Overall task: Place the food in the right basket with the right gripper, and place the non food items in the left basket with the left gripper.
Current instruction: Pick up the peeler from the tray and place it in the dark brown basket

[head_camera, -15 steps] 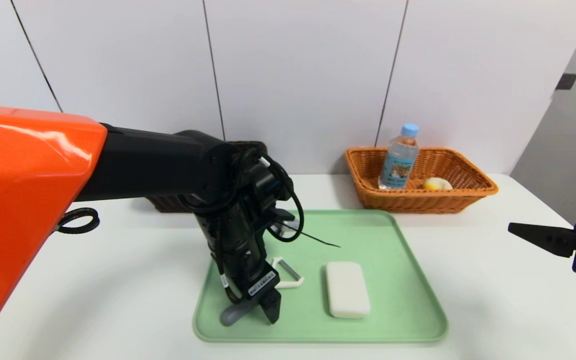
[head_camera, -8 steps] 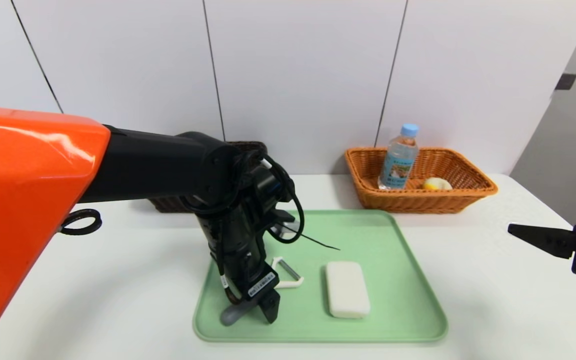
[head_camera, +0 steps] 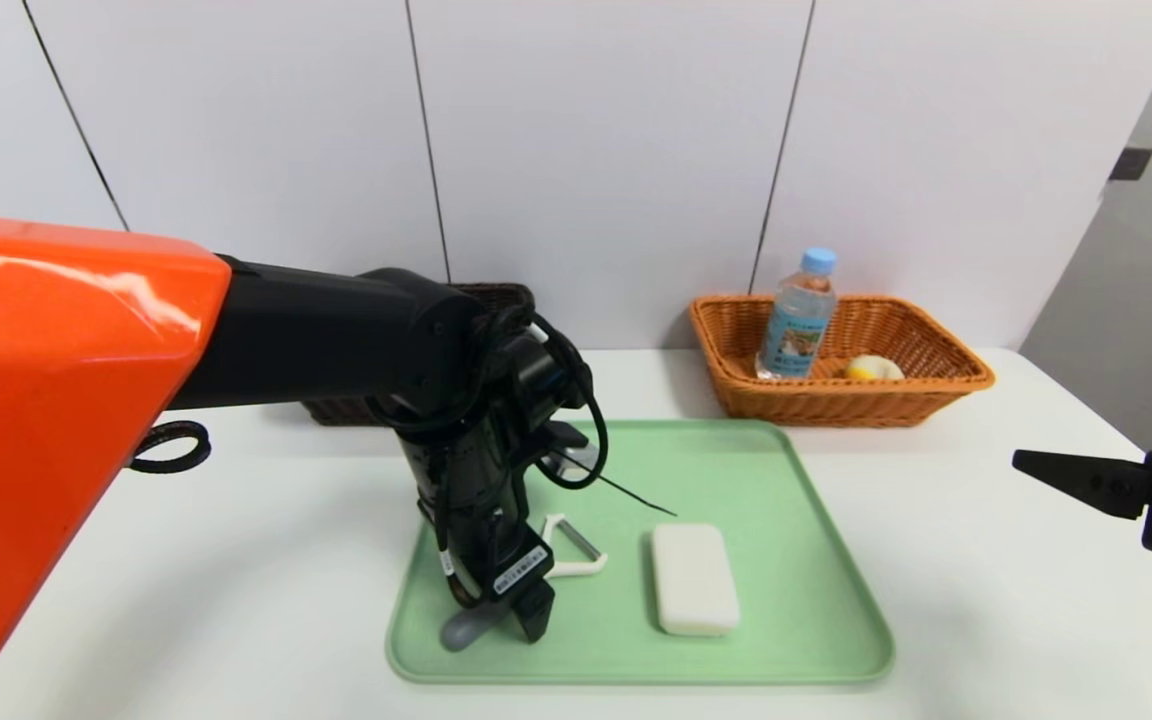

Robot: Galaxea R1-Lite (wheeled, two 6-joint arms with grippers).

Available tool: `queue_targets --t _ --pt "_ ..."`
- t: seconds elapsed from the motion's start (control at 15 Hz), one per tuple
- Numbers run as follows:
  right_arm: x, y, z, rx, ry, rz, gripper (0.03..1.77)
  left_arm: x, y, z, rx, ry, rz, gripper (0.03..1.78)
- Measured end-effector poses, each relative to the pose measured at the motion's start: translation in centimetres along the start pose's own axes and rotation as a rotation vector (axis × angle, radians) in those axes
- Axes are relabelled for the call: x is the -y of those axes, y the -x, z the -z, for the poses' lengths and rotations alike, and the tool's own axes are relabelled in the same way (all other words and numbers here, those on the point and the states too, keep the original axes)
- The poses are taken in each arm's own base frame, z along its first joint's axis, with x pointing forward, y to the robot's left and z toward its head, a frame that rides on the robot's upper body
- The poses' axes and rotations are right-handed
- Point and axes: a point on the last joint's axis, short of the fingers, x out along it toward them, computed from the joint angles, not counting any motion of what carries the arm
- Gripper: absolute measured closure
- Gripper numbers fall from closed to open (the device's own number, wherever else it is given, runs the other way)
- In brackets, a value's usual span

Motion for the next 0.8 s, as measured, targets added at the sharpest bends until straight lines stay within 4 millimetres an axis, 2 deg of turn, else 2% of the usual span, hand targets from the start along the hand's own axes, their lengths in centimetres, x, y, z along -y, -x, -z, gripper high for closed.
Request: queue_targets --t 0.2,0.27,0.47,0.73,0.8 --pt "0.0 0.0 0.0 0.0 0.0 0.001 0.1 -0.01 -0.12 0.0 0.003 0.002 0.0 0.12" --pt "0.0 0.01 0.0 0.001 0.0 0.0 0.1 -0.02 -0.16 -0.01 0.005 0.002 0.0 0.19" --pt "0.01 0.04 -0.01 0.002 -0.001 0.0 0.1 0.0 -0.22 -0.21 0.025 0.002 0.001 0.65" --pt "0.02 0.05 0.01 0.002 -0.001 0.001 0.1 0.03 -0.21 -0.09 0.023 0.004 0.007 1.05" --pt "0.01 0.05 0.02 0.002 0.0 0.0 0.1 0.05 -0.2 -0.07 0.022 0.004 0.009 1.47"
